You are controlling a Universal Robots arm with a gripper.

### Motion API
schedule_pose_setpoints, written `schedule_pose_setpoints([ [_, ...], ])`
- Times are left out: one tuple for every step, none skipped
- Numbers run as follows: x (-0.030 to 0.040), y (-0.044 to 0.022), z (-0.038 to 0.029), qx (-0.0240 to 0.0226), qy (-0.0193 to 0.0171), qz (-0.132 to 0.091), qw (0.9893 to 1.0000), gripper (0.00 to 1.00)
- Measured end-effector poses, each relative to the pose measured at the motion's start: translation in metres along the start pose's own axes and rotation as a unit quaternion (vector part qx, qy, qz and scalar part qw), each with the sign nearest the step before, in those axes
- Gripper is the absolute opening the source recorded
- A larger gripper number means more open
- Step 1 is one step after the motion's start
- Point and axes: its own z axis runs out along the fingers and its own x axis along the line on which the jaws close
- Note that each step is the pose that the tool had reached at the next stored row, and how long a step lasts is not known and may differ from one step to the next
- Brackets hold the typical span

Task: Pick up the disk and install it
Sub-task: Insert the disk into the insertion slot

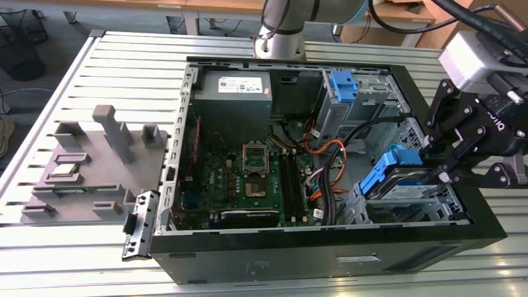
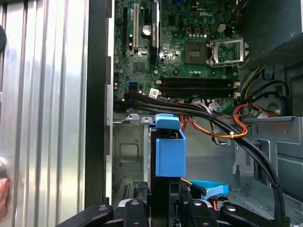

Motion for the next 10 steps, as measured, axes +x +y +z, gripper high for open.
schedule_pose_setpoints([
  [0.0001, -0.0001, 0.0010, 0.0000, 0.0000, 0.000, 1.0000, 0.35],
  [0.0001, -0.0001, 0.0011, 0.0000, 0.0001, 0.000, 1.0000, 0.35],
  [0.0001, -0.0001, 0.0011, 0.0000, 0.0001, 0.000, 1.0000, 0.35],
  [0.0001, -0.0001, 0.0011, 0.0000, 0.0002, 0.000, 1.0000, 0.35],
  [0.0001, -0.0001, 0.0011, 0.0000, 0.0002, 0.000, 1.0000, 0.35],
  [0.0001, -0.0001, 0.0011, 0.0000, 0.0002, 0.000, 1.0000, 0.35],
  [0.0001, -0.0001, 0.0012, 0.0000, 0.0001, 0.000, 1.0000, 0.35],
  [0.0001, -0.0001, 0.0014, 0.0000, 0.0000, 0.000, 1.0000, 0.36],
  [0.0001, -0.0001, 0.0014, 0.0000, 0.0000, 0.000, 1.0000, 0.36],
  [0.0001, -0.0001, 0.0014, 0.0000, 0.0000, 0.000, 1.0000, 0.42],
])
